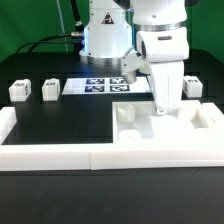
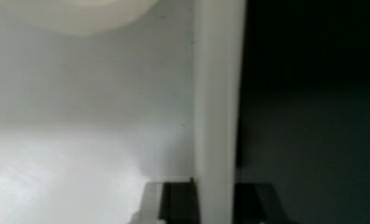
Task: Assemble square table
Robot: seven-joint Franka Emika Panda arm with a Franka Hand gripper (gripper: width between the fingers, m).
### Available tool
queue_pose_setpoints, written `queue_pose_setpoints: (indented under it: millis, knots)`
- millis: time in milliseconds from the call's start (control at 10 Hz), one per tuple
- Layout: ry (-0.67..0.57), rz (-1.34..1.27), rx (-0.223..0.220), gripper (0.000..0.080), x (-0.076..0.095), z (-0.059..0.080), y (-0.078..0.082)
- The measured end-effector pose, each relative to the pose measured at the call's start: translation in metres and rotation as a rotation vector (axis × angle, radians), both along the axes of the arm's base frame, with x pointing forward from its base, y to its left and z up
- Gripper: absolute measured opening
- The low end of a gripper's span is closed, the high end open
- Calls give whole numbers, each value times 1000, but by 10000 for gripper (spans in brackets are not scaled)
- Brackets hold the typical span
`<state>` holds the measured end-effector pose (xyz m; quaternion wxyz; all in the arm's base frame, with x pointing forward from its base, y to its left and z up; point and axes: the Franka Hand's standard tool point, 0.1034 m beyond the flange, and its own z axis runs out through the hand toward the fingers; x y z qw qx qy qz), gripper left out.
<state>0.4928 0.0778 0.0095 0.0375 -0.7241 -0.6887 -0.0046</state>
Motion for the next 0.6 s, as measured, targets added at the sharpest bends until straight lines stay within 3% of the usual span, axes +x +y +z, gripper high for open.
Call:
queue_pose_setpoints:
  millis: [400, 600]
  knots:
    - [7, -13, -2, 64, 0, 0, -1]
    - [7, -14, -2, 412, 0, 0, -1]
